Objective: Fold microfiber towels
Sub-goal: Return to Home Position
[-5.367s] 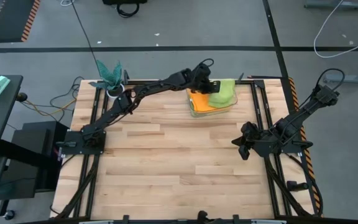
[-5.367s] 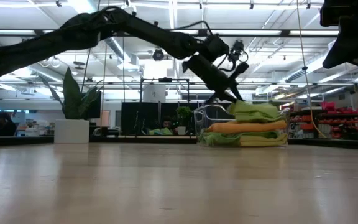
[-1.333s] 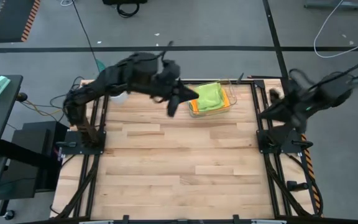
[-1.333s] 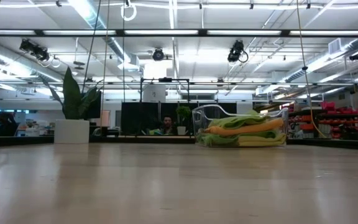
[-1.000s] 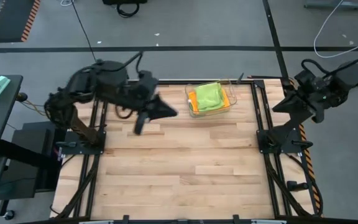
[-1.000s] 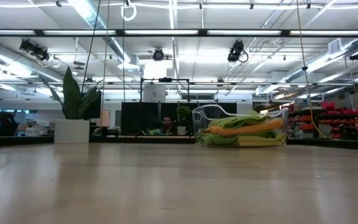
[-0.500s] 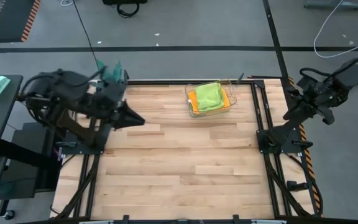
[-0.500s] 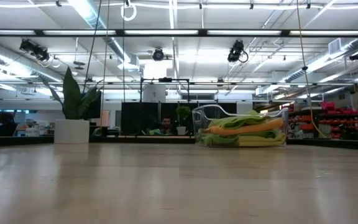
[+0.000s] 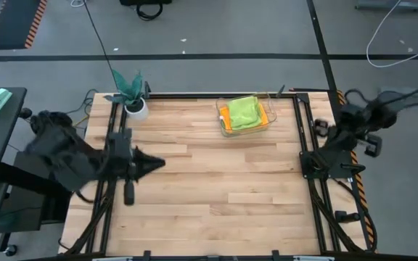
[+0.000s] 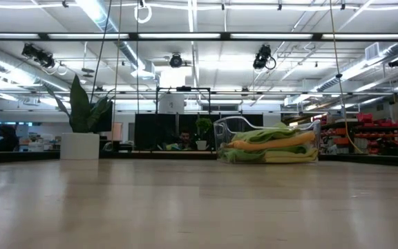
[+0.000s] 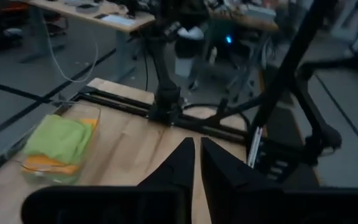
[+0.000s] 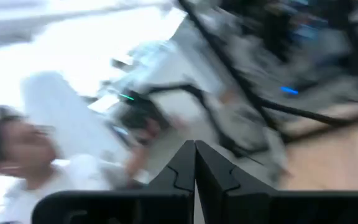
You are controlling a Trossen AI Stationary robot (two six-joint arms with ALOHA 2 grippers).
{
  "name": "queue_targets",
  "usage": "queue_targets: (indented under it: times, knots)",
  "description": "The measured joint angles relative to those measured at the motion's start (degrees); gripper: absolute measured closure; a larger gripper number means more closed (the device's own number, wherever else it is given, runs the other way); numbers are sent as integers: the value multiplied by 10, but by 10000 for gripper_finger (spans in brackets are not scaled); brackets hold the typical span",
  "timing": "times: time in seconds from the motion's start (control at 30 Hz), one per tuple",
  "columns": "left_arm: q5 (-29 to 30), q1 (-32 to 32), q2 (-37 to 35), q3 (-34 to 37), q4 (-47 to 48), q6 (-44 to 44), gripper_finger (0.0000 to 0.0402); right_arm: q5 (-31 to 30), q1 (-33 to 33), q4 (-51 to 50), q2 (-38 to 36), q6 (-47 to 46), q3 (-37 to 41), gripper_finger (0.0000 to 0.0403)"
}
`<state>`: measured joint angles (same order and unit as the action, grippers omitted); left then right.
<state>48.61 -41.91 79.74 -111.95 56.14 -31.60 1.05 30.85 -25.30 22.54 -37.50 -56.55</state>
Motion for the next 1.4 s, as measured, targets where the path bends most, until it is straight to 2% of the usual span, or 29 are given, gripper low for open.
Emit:
queue_targets:
  times: [0.1, 0.17, 0.23, 0.33, 0.43, 0.5, 0.6, 0.7, 0.9, 1.07, 1.2, 1.4]
  knots:
    - [43, -30, -42, 137, -133, -9, 364, 58, 0, 201, -41, -11, 124, 387]
    - [44, -39, -78, 236, -251, 7, 363, 89, 0, 310, -62, -17, 189, 387]
    - [26, -39, -116, 334, -386, 49, 363, 104, 0, 377, -80, -36, 235, 387]
    - [-88, -17, -169, 488, -629, 143, 368, 106, 0, 400, -102, -61, 272, 387]
    - [-274, 27, -211, 632, -889, 226, 373, 100, 0, 398, -107, -75, 287, 387]
    - [-366, 56, -233, 708, -991, 232, 376, 98, 0, 402, -107, -68, 287, 387]
    - [-394, 89, -260, 782, -1032, 190, 375, 102, 0, 409, -110, -38, 287, 387]
    - [-411, 125, -282, 820, -1038, 169, 371, 102, 0, 410, -118, -15, 287, 387]
    - [-600, 226, -349, 872, -1103, 168, 365, 108, 0, 411, -130, 16, 287, 387]
    - [-698, 342, -425, 922, -1094, 88, 374, 91, 0, 414, -132, 51, 289, 387]
    - [-788, 432, -477, 958, -1095, 33, 378, 80, 0, 458, -144, 78, 317, 387]
    - [-861, 571, -545, 1011, -1097, -39, 368, 59, -11, 532, -219, 132, 379, 387]
